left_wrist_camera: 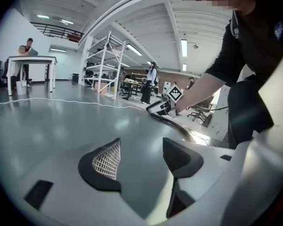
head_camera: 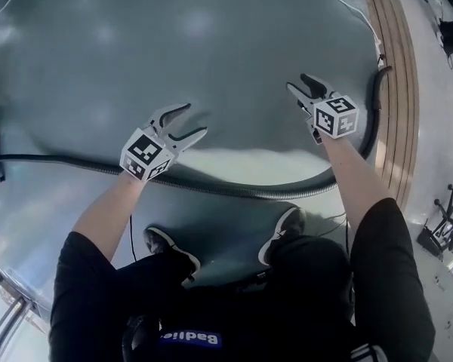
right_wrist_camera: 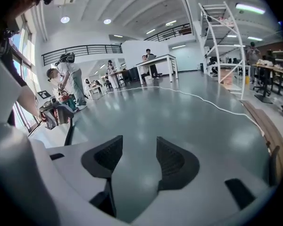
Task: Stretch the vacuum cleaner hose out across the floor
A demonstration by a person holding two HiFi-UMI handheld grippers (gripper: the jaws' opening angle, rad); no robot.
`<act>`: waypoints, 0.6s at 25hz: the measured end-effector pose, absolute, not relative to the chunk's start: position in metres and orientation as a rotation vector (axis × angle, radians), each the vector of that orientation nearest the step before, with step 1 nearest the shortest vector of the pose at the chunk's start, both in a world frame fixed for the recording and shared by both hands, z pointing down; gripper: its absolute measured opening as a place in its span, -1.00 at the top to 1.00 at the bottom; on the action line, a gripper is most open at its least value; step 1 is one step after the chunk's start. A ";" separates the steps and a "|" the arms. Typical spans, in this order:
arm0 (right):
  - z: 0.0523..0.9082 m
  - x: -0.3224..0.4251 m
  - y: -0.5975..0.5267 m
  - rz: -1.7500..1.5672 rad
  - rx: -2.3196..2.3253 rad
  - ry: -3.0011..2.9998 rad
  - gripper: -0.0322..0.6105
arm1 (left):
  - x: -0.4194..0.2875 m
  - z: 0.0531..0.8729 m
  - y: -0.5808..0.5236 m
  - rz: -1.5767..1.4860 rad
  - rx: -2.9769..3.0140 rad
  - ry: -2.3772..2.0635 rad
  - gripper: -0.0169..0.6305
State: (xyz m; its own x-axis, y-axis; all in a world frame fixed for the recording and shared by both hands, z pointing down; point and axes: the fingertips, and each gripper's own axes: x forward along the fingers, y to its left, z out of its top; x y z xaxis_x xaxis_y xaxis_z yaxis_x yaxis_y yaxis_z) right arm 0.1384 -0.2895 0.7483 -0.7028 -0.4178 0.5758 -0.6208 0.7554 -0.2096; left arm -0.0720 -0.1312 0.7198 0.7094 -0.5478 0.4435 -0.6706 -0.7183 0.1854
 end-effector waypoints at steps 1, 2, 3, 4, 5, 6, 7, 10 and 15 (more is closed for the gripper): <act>0.739 0.124 -0.293 0.528 0.759 -2.439 0.20 | -0.094 0.708 -0.137 0.507 2.571 -0.996 0.07; 0.728 0.111 -0.296 0.521 0.739 -2.435 0.20 | -0.115 0.693 -0.142 0.494 2.556 -1.042 0.08; 0.716 0.099 -0.296 0.516 0.722 -2.433 0.20 | -0.135 0.676 -0.144 0.478 2.539 -1.089 0.09; 0.701 0.088 -0.295 0.516 0.706 -2.435 0.20 | -0.151 0.659 -0.143 0.459 2.517 -1.134 0.11; 0.684 0.080 -0.291 0.520 0.691 -2.440 0.20 | -0.166 0.641 -0.139 0.438 2.492 -1.173 0.12; 0.666 0.073 -0.285 0.526 0.678 -2.448 0.20 | -0.177 0.622 -0.134 0.416 2.468 -1.208 0.13; 0.645 0.067 -0.279 0.537 0.668 -2.460 0.20 | -0.186 0.601 -0.128 0.394 2.447 -1.239 0.15; 0.572 0.064 -0.244 0.625 0.662 -2.502 0.25 | -0.191 0.534 -0.097 0.328 2.393 -1.312 0.19; 0.455 0.076 -0.146 0.724 0.598 -2.513 0.33 | -0.180 0.428 -0.035 0.199 2.257 -1.416 0.25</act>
